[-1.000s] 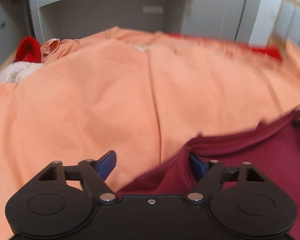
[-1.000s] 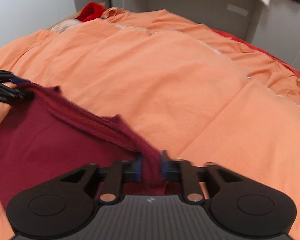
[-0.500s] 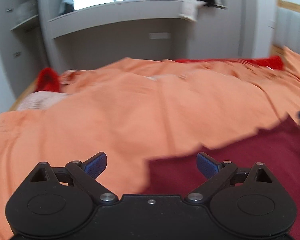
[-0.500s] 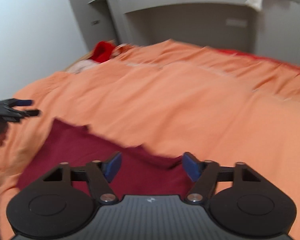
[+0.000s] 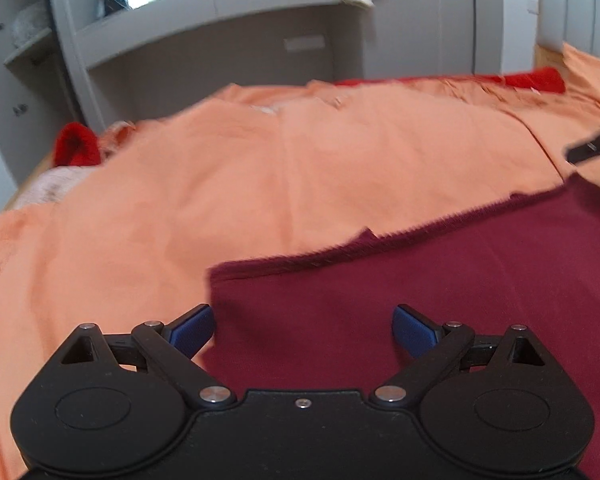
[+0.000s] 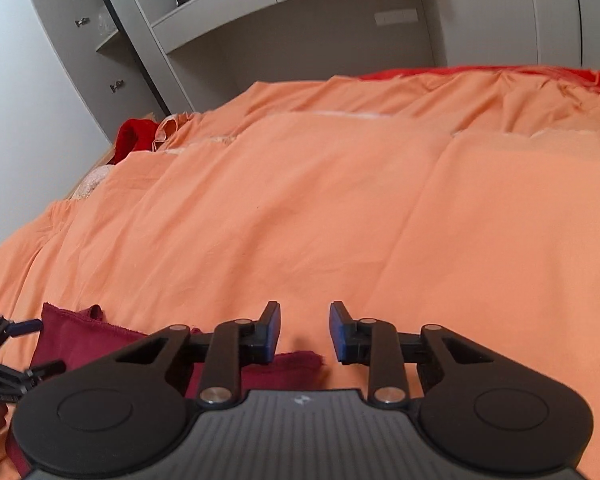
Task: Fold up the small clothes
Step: 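Lower the hem onto the collar and open both tools, then withdraw both tools and bring the left tool to the folded shirt edge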
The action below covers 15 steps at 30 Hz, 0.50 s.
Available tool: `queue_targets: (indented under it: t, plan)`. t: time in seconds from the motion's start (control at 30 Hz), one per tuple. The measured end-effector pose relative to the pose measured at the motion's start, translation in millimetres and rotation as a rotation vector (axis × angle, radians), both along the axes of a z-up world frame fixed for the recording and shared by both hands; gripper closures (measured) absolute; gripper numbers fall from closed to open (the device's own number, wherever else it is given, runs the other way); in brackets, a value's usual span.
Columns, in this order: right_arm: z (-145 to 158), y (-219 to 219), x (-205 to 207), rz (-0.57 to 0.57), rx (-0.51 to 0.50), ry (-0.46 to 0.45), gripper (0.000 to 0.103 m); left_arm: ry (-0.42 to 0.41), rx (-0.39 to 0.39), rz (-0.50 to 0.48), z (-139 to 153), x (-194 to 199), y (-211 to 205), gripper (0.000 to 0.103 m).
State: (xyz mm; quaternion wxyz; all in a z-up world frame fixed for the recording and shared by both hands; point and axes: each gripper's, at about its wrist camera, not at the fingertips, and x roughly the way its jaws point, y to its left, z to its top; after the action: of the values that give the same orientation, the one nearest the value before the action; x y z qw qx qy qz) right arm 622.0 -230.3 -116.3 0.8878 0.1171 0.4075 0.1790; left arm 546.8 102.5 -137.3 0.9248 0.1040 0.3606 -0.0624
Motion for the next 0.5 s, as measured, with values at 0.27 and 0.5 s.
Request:
queue_targets:
  t: [0.27, 0.5]
  plan:
    - [50.0, 16.8, -149.8, 0.045, -0.129, -0.178, 0.021, -0.203, 0.016, 0.064, 74.9, -102.7, -11.1, 0.001]
    - [96.2, 55.8, -272.3, 0.044, -0.163, -0.296, 0.001, -0.195, 0.004, 0.115, 99.9, -194.9, -28.2, 0.001]
